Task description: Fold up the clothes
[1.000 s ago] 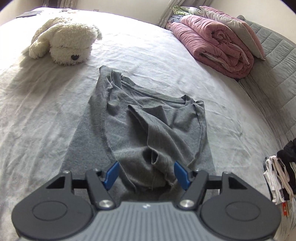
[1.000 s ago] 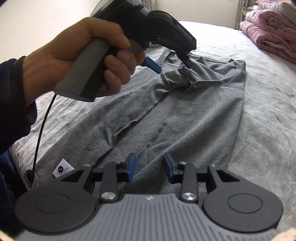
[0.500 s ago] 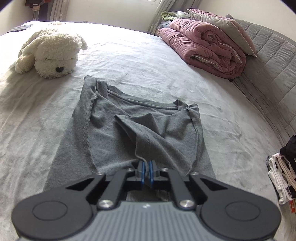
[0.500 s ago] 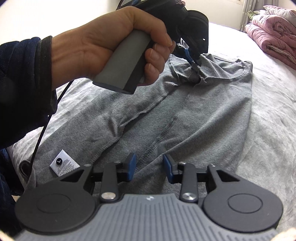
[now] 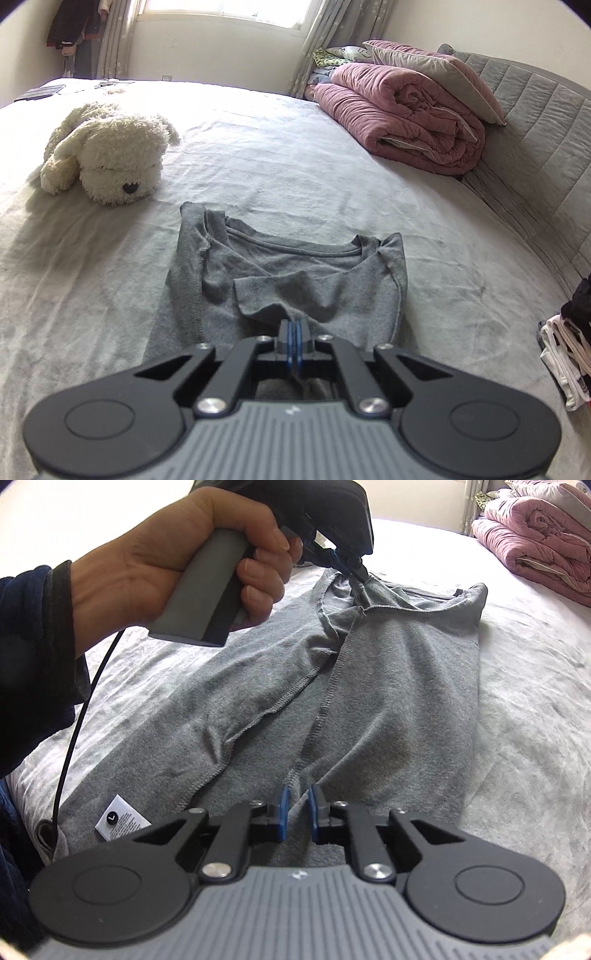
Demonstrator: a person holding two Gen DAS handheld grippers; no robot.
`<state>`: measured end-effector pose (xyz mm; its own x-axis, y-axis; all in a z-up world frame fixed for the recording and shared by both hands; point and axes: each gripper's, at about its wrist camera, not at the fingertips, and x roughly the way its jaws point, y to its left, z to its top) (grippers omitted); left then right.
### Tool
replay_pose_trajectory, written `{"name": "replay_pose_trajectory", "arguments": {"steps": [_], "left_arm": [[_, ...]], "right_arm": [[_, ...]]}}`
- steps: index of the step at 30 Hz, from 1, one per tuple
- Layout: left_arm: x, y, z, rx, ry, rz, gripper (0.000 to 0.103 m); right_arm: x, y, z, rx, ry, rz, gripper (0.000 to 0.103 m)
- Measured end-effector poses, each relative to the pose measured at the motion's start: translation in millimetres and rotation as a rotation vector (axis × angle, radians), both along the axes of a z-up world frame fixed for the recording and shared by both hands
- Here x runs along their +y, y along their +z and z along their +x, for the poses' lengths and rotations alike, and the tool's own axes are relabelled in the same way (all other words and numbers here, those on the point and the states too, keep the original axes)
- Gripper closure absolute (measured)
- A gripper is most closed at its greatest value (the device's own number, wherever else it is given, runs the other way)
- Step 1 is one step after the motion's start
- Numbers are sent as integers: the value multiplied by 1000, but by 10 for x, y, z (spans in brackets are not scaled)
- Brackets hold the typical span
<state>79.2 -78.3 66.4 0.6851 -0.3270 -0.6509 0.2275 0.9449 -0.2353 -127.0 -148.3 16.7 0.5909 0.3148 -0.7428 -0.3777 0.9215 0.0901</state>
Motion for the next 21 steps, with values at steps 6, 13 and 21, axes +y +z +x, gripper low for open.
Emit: {"name": "replay_pose_trajectory", "arguments": {"steps": [6, 13, 21], "left_arm": [[61, -123, -83, 12, -28, -31, 100], [316, -30, -312, 26, -32, -79, 74], [441, 15, -906, 132, -88, -96, 69]], "right_arm": [[-88, 35, 20, 20, -6, 19, 87], [-403, 183, 162, 10, -87, 86, 85], [-578, 167, 288, 80, -124, 130, 84]]}}
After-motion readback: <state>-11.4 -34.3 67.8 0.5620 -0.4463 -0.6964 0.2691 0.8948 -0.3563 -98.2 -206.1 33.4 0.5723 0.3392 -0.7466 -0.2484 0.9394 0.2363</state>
